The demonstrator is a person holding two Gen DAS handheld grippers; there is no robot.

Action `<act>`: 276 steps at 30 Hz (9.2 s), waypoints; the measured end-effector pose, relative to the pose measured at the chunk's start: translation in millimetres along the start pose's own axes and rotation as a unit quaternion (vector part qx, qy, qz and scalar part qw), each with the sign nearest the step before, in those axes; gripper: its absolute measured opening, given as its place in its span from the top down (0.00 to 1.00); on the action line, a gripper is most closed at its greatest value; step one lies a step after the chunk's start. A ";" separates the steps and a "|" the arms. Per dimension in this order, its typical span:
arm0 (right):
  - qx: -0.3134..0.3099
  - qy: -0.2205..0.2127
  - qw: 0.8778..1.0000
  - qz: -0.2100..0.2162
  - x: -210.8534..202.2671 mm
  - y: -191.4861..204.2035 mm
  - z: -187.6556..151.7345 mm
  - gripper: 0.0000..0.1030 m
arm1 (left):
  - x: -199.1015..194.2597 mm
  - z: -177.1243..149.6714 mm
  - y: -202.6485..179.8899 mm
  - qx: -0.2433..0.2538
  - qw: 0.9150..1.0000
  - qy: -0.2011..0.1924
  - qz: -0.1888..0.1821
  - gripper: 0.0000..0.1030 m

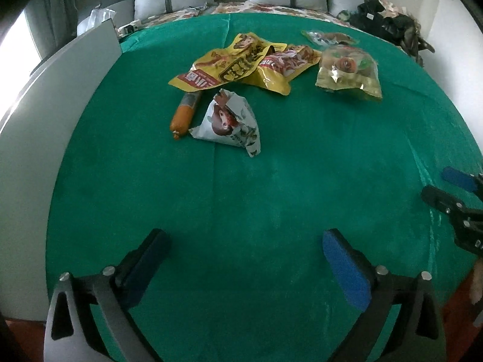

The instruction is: Organize snacks

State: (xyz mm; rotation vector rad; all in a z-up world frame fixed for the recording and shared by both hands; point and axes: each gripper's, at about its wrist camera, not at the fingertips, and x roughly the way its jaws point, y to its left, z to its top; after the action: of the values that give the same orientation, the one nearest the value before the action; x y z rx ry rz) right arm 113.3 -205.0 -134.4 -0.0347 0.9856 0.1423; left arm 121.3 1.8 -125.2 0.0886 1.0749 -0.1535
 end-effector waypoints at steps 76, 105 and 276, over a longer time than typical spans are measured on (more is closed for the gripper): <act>0.134 -0.031 0.985 -0.108 72.9 -94.3 104.8 0.03 | 31.2 53.0 44.0 -0.039 0.997 -0.062 0.021 0.00; 0.138 -0.031 0.984 -0.111 73.0 -92.8 102.2 0.03 | 31.0 52.8 44.2 -0.039 0.997 -0.063 0.021 0.00; 0.202 -0.045 0.958 0.199 -18.0 -10.6 31.7 0.22 | -69.2 14.4 84.0 -0.096 0.975 -0.138 -0.143 0.74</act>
State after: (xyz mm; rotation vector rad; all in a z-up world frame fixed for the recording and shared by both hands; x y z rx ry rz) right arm 131.2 -214.4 -102.3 0.5436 0.9054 0.3066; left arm 115.5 88.1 -57.6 -0.2570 0.8154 -0.3114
